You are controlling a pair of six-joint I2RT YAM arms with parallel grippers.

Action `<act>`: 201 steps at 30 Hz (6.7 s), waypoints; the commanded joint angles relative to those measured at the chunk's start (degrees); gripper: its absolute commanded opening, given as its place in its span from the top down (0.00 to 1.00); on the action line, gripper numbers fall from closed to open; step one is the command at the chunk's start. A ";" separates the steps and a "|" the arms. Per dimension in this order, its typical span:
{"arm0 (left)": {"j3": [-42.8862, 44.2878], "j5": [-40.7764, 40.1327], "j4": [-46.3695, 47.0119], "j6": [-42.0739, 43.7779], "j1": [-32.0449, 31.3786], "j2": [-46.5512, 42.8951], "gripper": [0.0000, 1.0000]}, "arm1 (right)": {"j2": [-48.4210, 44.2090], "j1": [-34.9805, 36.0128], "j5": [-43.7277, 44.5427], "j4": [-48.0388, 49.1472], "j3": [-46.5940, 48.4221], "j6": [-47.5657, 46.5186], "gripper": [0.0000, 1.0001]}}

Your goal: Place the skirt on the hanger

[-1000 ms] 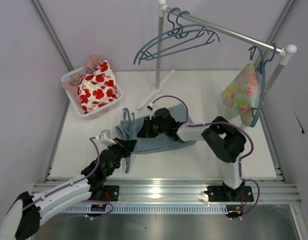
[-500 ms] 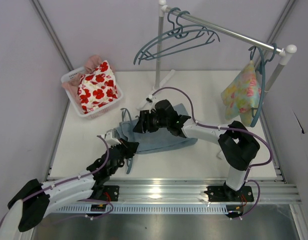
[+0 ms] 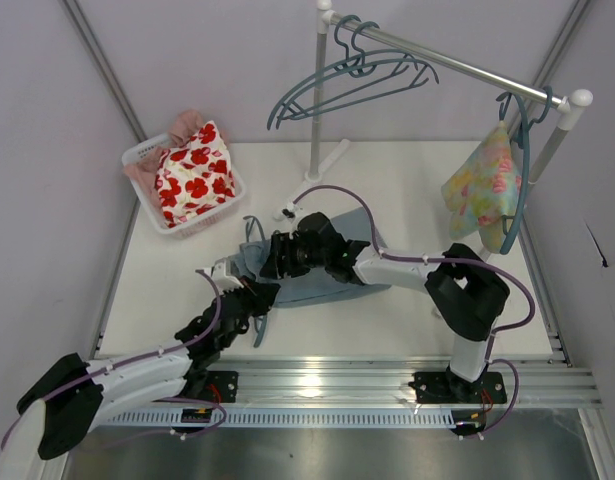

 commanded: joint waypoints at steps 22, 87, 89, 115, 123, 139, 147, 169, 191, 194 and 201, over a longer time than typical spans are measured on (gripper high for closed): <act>-0.92 1.26 2.30 -0.13 -0.52 0.28 0.97 | 4.71 2.27 9.98 -3.21 4.01 -2.94 1.00; 14.22 10.66 -14.60 6.63 20.04 12.22 1.00 | 1.55 -2.30 12.09 -3.12 -1.53 2.16 1.00; 13.96 9.96 -14.78 6.46 20.13 11.26 1.00 | 1.46 -2.57 12.71 -3.82 -1.96 2.16 1.00; 8.77 3.71 -26.38 3.20 20.04 -4.47 1.00 | -8.46 -10.39 23.34 -7.87 -12.51 4.53 1.00; 7.63 4.68 -28.31 4.00 19.52 -9.92 1.00 | -13.30 -10.74 27.65 -7.87 -17.08 5.67 1.00; 6.48 2.05 -45.69 -1.01 15.48 -21.43 1.00 | -19.72 -5.13 32.30 -4.88 -20.69 1.19 1.00; 8.50 -1.73 -56.25 -4.53 13.36 -25.92 1.00 | -17.96 -2.04 44.25 -15.95 -14.27 -1.19 1.00; 9.47 -0.15 -52.31 -3.04 4.93 -25.14 1.00 | -26.22 -0.64 56.39 -25.71 -17.08 5.41 1.00; 37.86 -0.24 -43.89 23.95 2.29 3.13 0.33 | -24.11 6.22 61.40 -22.72 -13.48 -4.00 1.00; 36.11 1.77 -36.70 23.77 2.29 9.03 0.40 | -24.90 6.92 61.40 -22.81 -13.74 -2.77 1.00; 34.70 7.14 -27.37 24.39 2.38 20.03 0.43 | -25.17 7.28 55.96 -17.72 -15.93 -4.08 1.00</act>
